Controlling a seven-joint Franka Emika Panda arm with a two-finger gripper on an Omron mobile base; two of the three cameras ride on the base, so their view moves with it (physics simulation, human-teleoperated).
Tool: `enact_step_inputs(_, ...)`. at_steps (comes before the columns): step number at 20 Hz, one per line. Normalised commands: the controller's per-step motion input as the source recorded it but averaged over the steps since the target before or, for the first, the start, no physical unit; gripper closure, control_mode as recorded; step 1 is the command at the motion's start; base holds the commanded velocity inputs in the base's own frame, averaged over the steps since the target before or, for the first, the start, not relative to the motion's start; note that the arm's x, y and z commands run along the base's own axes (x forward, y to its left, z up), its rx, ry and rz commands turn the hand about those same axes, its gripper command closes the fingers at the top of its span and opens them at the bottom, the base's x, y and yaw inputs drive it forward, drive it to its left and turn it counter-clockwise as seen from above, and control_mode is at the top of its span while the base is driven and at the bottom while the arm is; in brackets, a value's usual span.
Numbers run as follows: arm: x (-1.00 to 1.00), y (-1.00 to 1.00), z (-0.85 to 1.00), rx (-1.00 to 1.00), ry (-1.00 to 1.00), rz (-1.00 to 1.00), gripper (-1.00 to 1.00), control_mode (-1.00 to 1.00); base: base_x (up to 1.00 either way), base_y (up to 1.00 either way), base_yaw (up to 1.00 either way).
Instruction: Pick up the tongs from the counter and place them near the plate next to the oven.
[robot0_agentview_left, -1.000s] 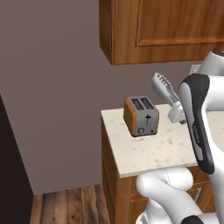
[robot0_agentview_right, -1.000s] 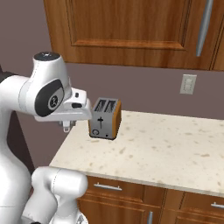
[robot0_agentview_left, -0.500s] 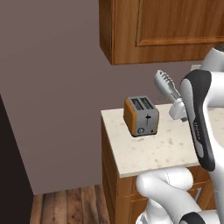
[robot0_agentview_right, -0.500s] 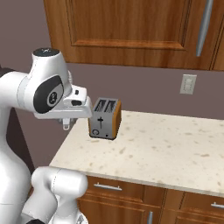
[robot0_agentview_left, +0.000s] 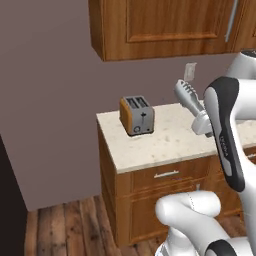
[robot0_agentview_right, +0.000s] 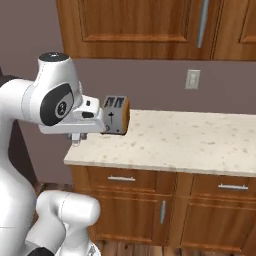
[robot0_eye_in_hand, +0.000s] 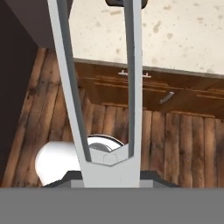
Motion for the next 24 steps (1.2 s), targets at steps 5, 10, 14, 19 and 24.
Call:
enact_step_inputs(5, 0.0, 0.0, 0.0, 0.0, 0.0, 0.0, 1.0, 1.0, -0.37, -0.06, -0.75)
enact_step_inputs(10, 0.0, 0.0, 0.0, 0.0, 0.0, 0.0, 1.0, 1.0, 0.0, 0.0, -1.0)
enact_step_inputs(14, 0.0, 0.0, 0.0, 0.0, 0.0, 0.0, 1.0, 1.0, 0.0, 0.0, -0.96)
enact_step_inputs(19, 0.0, 0.0, 0.0, 0.0, 0.0, 0.0, 1.0, 1.0, 0.0, -0.27, -0.88)
enact_step_inputs(24, 0.0, 0.0, 0.0, 0.0, 0.0, 0.0, 1.0, 1.0, 0.01, -0.29, -0.84)
